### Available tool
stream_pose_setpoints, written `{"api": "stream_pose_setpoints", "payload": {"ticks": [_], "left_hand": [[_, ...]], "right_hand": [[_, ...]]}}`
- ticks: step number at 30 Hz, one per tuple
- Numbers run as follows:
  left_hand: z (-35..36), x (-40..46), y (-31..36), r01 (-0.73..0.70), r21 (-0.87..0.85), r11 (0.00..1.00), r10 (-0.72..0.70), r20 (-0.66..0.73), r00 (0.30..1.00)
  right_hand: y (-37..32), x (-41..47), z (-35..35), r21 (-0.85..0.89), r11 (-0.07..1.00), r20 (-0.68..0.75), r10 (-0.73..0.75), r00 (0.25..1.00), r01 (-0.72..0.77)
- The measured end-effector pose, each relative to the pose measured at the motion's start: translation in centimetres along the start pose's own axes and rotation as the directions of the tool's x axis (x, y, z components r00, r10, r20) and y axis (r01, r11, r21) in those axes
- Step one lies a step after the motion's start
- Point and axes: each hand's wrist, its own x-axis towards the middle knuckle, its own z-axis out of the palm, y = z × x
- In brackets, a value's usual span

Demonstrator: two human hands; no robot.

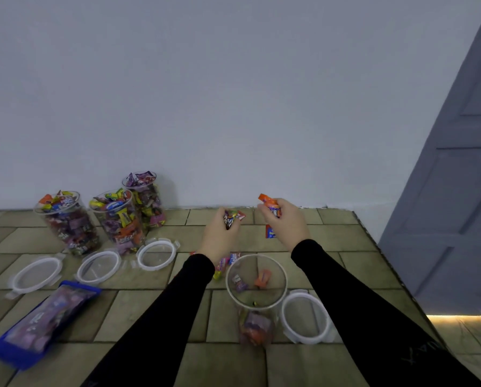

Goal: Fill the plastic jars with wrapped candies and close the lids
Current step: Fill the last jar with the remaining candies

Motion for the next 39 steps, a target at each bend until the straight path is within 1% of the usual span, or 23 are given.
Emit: {"api": "stream_pose_setpoints", "payload": {"ticks": [2, 4, 9, 13, 17, 21, 29, 31, 35, 39], "left_hand": [[-0.4, -0.4, 1.3, 0.011, -0.123, 0.992, -0.013, -0.020, 1.000], [-0.9, -0.9, 2.3, -0.014, -0.201, 0.979, 0.004, -0.048, 0.999], [-1.8, -2.7, 5.1, -0.088, -0.346, 0.934, 0.054, -0.105, 0.993], [-2.1, -4.8, 6.6, -0.156, -0.382, 0.911, 0.104, -0.153, 0.983], [-1.7, -7.2, 7.1, -0.189, -0.415, 0.890, 0.126, -0.174, 0.977], [-1.7, -9.3, 7.2, -0.214, -0.421, 0.882, 0.147, -0.185, 0.972], [-1.8, -12.0, 7.4, -0.274, -0.422, 0.864, 0.205, -0.202, 0.958], [-1.5, -12.2, 7.1, -0.268, -0.423, 0.866, 0.202, -0.195, 0.960], [-1.0, -12.2, 7.0, -0.248, -0.418, 0.874, 0.168, -0.218, 0.961], [-0.9, -12.2, 7.4, -0.238, -0.434, 0.869, 0.172, -0.187, 0.967]], "right_hand": [[-1.4, -0.2, -0.5, 0.076, 0.997, -0.072, -0.014, 0.997, 0.020], [-2.8, -0.5, -1.0, 0.148, 0.989, -0.120, -0.006, 0.993, 0.024], [-5.5, -2.1, -1.9, 0.328, 0.944, -0.170, 0.040, 0.985, 0.019], [-6.9, -3.7, -1.9, 0.465, 0.886, -0.171, 0.096, 0.981, -0.006], [-7.4, -5.7, -1.8, 0.554, 0.832, -0.181, 0.125, 0.976, -0.004], [-7.6, -7.3, -1.8, 0.626, 0.780, -0.213, 0.195, 0.957, -0.019], [-7.6, -8.6, -1.6, 0.656, 0.753, -0.223, 0.249, 0.943, -0.043], [-7.6, -8.8, -1.4, 0.656, 0.754, -0.232, 0.249, 0.940, -0.037], [-7.6, -8.9, -1.1, 0.608, 0.793, -0.256, 0.229, 0.939, -0.027], [-7.7, -8.8, -1.2, 0.587, 0.810, -0.284, 0.213, 0.935, -0.006]]}}
